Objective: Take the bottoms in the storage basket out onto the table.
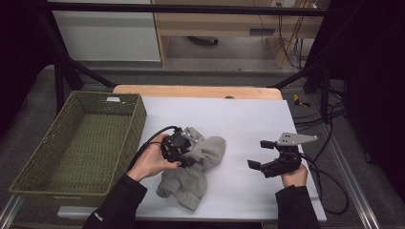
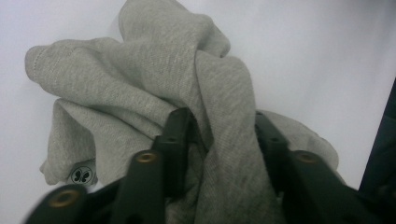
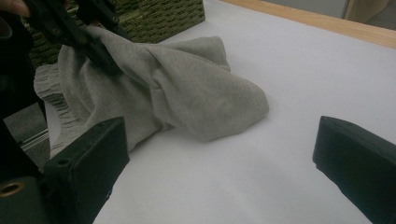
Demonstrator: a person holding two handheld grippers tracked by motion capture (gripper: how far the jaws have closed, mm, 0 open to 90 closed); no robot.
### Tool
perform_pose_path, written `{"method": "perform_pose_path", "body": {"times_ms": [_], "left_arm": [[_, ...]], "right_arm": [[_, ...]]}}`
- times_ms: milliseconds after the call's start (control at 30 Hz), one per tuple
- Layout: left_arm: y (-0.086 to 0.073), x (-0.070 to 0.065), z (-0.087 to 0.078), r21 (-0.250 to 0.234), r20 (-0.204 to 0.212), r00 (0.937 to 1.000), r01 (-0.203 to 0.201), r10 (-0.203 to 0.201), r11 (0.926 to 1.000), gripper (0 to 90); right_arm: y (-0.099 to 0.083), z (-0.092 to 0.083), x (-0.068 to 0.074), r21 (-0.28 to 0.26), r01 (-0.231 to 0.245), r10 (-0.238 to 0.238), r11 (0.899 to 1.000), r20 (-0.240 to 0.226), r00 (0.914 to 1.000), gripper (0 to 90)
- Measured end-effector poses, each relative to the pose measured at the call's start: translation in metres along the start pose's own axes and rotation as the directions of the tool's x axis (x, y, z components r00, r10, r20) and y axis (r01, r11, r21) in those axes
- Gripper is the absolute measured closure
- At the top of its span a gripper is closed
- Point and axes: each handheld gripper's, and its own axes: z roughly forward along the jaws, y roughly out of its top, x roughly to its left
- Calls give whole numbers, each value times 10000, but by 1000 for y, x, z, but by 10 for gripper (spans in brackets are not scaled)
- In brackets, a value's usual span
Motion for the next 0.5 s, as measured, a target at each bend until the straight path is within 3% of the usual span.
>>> {"method": "perform_pose_path", "body": {"times_ms": [267, 500], "left_arm": [[-1, 2, -6, 145, 155, 9973, 712, -714, 9974, 272], [-4, 3, -12, -131, 18, 9953, 964, -964, 9953, 128]], "right_arm": [[0, 0, 0, 15, -24, 24, 10000, -27, 10000, 41], [0, 1, 0, 27, -36, 36, 10000, -37, 10000, 41]]}}
